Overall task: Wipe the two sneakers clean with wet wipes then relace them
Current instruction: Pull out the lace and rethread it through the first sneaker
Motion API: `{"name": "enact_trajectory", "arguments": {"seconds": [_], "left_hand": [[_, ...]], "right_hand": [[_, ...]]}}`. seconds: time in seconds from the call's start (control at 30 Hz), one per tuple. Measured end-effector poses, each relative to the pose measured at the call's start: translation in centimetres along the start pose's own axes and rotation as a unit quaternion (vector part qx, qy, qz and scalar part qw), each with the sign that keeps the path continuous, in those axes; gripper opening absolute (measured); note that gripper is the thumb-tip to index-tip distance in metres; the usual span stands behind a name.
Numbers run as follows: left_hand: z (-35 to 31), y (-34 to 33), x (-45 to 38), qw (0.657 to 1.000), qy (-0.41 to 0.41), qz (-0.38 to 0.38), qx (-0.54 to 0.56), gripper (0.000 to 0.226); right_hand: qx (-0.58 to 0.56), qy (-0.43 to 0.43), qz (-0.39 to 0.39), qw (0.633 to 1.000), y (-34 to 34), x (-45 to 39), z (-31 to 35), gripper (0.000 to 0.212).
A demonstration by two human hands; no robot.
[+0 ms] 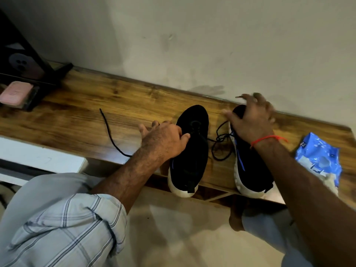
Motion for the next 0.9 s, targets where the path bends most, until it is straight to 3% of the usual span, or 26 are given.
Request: {"name": "enact_trajectory", "arguments": {"seconds": [0.07, 0.17, 0.27, 0.43, 0.5, 0.57, 0.67, 0.8, 0.87, 0.9], "left_hand": [[-0.4, 0.7, 0.1, 0.999, -0.005, -0.042, 0.029, 0.032], [-1.0, 1.6, 0.3, 0.993, -0.021, -0.093, 0.064, 0.020], [-0.6, 1.6, 0.4, 0.994, -0.008, -0.091, 0.067, 0.017], [1.5, 0.5, -0.3, 0.998, 0.056, -0.006, 0.021, 0.027], [0.4, 0.5, -0.3, 0.998, 0.007, -0.027, 0.057, 0.018], [-1.8, 0.9, 0.2, 0.990, -0.090, -0.070, 0.078, 0.033], [-4.4, 0.7, 1.2, 0.979, -0.176, -0.103, 0.003, 0.035], [-4.8, 0.1, 1.2, 0.974, -0.179, -0.132, -0.048, 0.026], [-4.4, 0.7, 1.1, 0.975, -0.153, -0.158, 0.004, 0.012], [-3.1, 1.2, 0.7, 0.980, -0.099, -0.160, 0.073, 0.009]], "right_hand": [[0.058, 0.087, 0.066, 0.992, -2.1, 2.5, 3.1, 0.063], [0.156, 0.151, 0.109, 0.970, -4.8, 4.9, 5.4, 0.047], [0.128, 0.098, 0.122, 0.979, -5.0, 4.7, 4.6, 0.027], [0.015, 0.003, 0.179, 0.984, -4.8, 4.2, 1.9, 0.032], [-0.008, 0.007, 0.188, 0.982, -4.9, 4.4, 2.2, 0.031], [-0.025, 0.013, 0.192, 0.981, -5.1, 4.6, 2.6, 0.030], [-0.029, 0.020, 0.185, 0.982, -4.9, 4.7, 3.0, 0.032], [-0.009, 0.035, 0.169, 0.985, -4.7, 5.3, 3.6, 0.029], [0.020, 0.045, 0.163, 0.985, -4.5, 5.4, 3.5, 0.027], [0.029, 0.047, 0.162, 0.985, -4.5, 5.3, 3.4, 0.028]]}}
Point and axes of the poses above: each hand's wrist, its own x-axis away from the middle knuckle, its own y-axis out of the back of the hand, z = x × y, the point moved 9 cm from there along -x, towards the middle knuckle, and after that the axes turned 3 degrees about -x, right-handed, at the moved point
